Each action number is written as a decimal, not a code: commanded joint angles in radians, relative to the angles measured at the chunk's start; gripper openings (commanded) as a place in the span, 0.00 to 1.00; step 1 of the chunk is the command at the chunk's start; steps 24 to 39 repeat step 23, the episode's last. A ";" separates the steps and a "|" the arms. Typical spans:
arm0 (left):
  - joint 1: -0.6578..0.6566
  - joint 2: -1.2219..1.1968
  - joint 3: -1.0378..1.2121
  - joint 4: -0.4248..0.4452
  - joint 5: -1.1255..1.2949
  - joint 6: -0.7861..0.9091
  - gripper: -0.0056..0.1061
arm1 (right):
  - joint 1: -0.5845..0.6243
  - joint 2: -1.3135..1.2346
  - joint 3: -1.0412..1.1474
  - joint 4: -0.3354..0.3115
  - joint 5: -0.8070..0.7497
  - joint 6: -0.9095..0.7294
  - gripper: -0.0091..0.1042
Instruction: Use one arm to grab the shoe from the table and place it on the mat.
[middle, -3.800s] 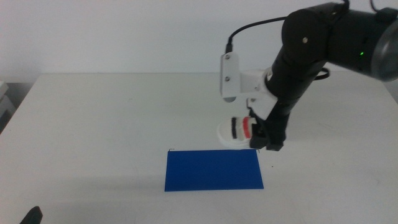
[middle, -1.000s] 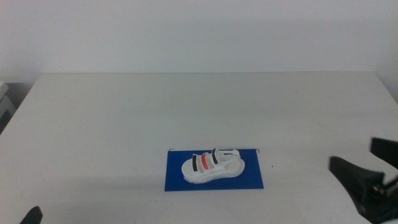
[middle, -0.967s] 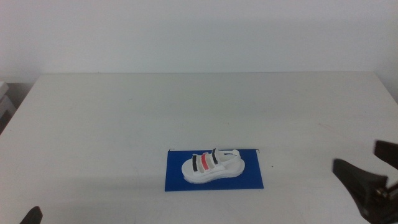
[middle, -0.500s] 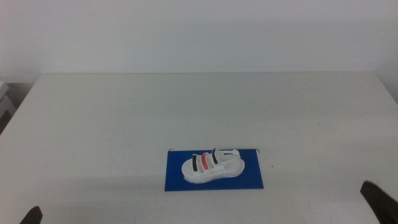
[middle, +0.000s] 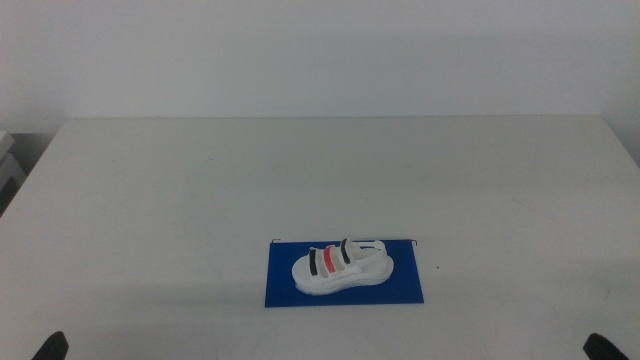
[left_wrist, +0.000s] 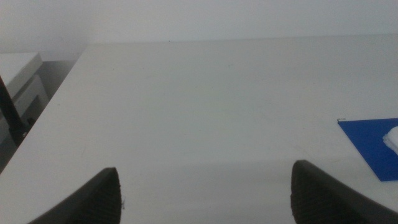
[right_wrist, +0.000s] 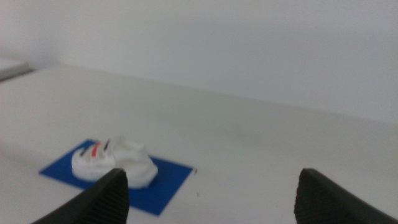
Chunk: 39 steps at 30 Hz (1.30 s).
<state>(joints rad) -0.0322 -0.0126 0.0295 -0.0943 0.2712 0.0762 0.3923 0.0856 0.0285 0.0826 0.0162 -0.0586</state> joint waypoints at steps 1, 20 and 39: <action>-0.005 -0.014 0.007 -0.007 -0.080 -0.005 0.89 | -0.009 -0.027 0.005 0.005 -0.066 -0.013 0.72; -0.005 -0.013 0.007 -0.007 -0.080 -0.005 0.89 | -0.008 -0.122 0.005 0.005 0.025 -0.012 0.72; -0.005 -0.013 0.007 -0.007 -0.080 -0.005 0.89 | -0.008 -0.122 0.005 0.005 0.030 -0.012 0.72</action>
